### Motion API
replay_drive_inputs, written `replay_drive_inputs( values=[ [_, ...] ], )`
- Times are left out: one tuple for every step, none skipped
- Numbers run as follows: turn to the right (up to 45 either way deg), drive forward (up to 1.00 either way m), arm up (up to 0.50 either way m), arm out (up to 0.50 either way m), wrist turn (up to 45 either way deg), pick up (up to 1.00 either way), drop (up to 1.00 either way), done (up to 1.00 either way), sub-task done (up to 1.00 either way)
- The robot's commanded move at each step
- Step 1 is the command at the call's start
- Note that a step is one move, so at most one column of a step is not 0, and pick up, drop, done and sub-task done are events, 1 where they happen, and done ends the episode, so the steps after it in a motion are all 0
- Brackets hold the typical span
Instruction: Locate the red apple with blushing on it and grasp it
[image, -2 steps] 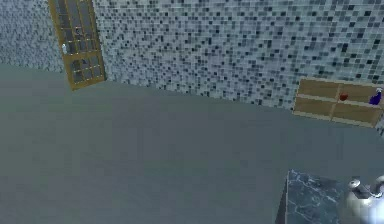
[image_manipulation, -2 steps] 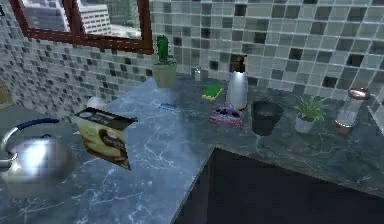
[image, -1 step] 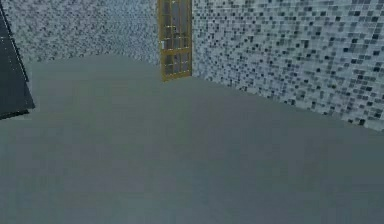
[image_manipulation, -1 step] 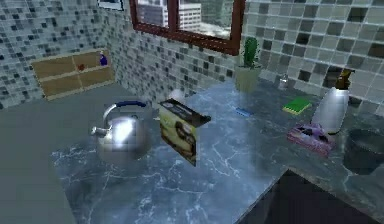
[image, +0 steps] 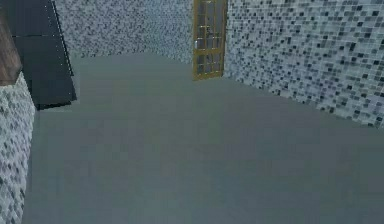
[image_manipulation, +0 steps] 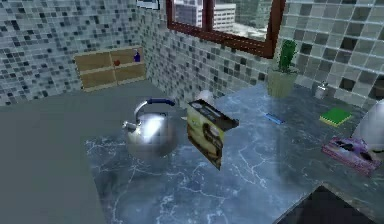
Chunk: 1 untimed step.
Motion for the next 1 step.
replay_drive_inputs(
  values=[
    [-3.0,0.00,0.00,0.00,0.0,0.00,0.00,0.00,0.00]
  ],
)
